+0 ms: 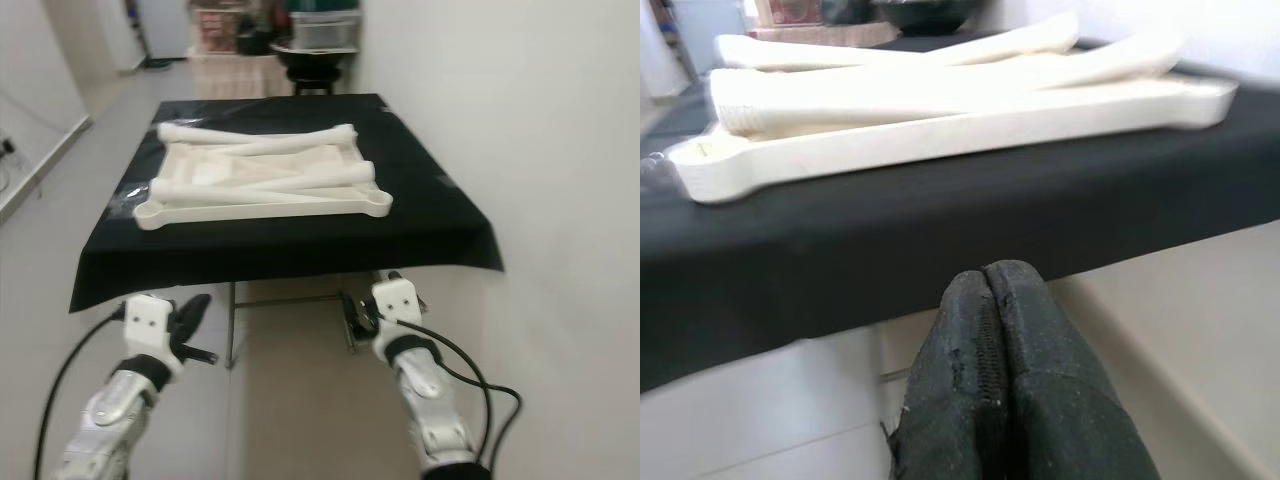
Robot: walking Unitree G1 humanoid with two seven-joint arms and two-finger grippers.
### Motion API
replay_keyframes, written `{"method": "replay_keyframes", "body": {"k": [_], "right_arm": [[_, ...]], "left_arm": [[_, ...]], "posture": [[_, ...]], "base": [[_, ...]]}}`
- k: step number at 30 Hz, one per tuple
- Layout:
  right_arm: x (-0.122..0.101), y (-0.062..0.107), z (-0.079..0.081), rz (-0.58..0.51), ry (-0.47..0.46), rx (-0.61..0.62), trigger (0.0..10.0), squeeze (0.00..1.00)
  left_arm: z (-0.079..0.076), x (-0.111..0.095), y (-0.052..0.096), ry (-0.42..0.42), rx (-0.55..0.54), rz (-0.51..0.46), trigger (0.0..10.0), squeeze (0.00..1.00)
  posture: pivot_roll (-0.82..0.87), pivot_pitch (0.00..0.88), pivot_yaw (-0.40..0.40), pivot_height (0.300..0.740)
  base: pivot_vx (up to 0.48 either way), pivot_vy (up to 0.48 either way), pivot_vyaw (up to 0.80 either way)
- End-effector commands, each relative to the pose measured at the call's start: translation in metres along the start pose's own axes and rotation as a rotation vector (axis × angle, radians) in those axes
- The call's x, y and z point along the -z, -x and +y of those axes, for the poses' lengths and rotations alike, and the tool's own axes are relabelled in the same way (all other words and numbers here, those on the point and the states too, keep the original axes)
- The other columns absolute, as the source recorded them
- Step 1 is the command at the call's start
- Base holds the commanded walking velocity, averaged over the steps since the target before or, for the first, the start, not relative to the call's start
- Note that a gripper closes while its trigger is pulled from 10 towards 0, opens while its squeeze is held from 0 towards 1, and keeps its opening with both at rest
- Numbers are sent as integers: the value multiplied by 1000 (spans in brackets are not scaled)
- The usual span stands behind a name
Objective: Building children table
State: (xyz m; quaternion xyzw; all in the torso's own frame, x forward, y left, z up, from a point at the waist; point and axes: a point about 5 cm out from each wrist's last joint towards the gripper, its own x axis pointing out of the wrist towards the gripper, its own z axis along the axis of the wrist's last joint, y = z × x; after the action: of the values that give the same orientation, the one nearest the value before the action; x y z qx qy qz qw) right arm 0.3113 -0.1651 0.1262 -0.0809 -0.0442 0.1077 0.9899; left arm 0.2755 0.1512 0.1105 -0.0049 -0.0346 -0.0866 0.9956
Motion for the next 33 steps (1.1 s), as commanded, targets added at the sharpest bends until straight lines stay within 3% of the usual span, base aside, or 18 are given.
{"method": "replay_keyframes", "body": {"k": [1, 15, 33], "right_arm": [[3, 2, -8, 30, -20, 26, 10000, 0], [-8, -3, -2, 20, -74, -26, 10000, 0], [-23, -5, -1, -16, -68, -102, 10000, 0]], "left_arm": [[-9, -10, -7, 6, 37, -25, 10000, 0], [-14, -19, -14, -4, 68, -19, 10000, 0], [-30, -20, -19, 25, 113, -18, 10000, 0]], "posture": [[-35, 0, 18, 740], [-37, 0, 21, 740], [-58, 0, 13, 740]], "base": [[326, 0, 0], [328, 0, 0], [327, 0, 0]]}}
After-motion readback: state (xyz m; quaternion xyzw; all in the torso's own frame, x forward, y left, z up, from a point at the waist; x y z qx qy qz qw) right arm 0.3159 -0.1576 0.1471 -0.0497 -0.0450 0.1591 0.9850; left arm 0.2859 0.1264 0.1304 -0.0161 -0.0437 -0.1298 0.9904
